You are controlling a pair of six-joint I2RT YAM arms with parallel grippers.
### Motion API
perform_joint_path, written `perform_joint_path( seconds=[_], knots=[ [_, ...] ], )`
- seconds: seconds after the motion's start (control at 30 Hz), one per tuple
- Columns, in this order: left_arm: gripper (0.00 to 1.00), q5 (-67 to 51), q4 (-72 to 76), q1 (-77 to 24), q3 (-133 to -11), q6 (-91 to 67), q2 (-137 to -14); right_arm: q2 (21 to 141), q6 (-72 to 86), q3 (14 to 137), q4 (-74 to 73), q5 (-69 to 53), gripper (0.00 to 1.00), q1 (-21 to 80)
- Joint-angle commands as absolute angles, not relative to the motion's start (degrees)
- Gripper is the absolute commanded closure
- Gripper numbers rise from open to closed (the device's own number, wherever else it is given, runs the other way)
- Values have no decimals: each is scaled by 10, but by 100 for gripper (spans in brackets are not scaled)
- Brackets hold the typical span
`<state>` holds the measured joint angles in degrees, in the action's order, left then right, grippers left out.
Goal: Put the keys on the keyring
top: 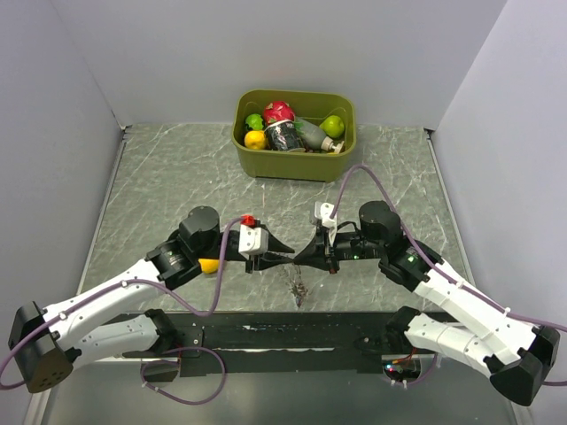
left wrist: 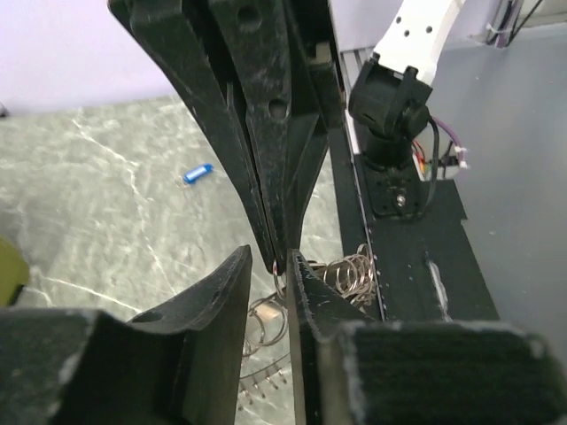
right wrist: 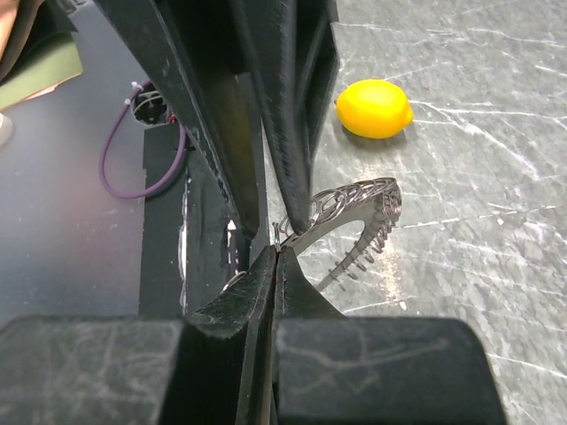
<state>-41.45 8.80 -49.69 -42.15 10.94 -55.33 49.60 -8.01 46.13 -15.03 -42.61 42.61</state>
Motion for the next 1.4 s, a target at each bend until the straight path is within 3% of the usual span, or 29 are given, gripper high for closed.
perform_joint_path(
  seconds=[0.0, 0.2, 0.33, 0.47, 0.53, 0.73, 0.77, 0.8, 0.87, 0.9, 1.0, 1.17, 1.37],
  knots=[
    [69, -434, 40, -499, -458, 138, -566, 481, -90, 493, -133, -420, 100, 431],
    [67, -431, 15, -498, -468, 148, -577, 480, -90, 490, -134, -417, 100, 431],
    [84, -431, 9, -498, -471, 151, -584, 478, -89, 488, -132, -419, 100, 431],
    [90, -439, 23, -499, -468, 145, -589, 478, -85, 485, -126, -423, 100, 430],
    [99, -443, 23, -500, -469, 147, -592, 478, -83, 483, -123, -423, 100, 431],
    [99, -441, 54, -500, -455, 138, -585, 470, -75, 476, -114, -407, 100, 431],
    [99, -441, 59, -500, -453, 135, -579, 468, -73, 470, -111, -401, 93, 431],
    [99, -446, 61, -499, -451, 136, -577, 459, -65, 468, -103, -395, 77, 431],
    [99, -446, 60, -499, -446, 143, -570, 445, -56, 456, -90, -383, 62, 431],
    [99, -444, 49, -499, -445, 147, -569, 428, -41, 452, -81, -361, 49, 430],
    [99, -439, 33, -501, -446, 158, -560, 405, -20, 444, -65, -324, 35, 426],
    [99, -446, -16, -501, -453, 190, -546, 424, 25, 464, -83, -283, 23, 419],
    [99, -469, -82, -503, -474, 233, -538, 488, 87, 493, -123, -260, 22, 418]
  ],
)
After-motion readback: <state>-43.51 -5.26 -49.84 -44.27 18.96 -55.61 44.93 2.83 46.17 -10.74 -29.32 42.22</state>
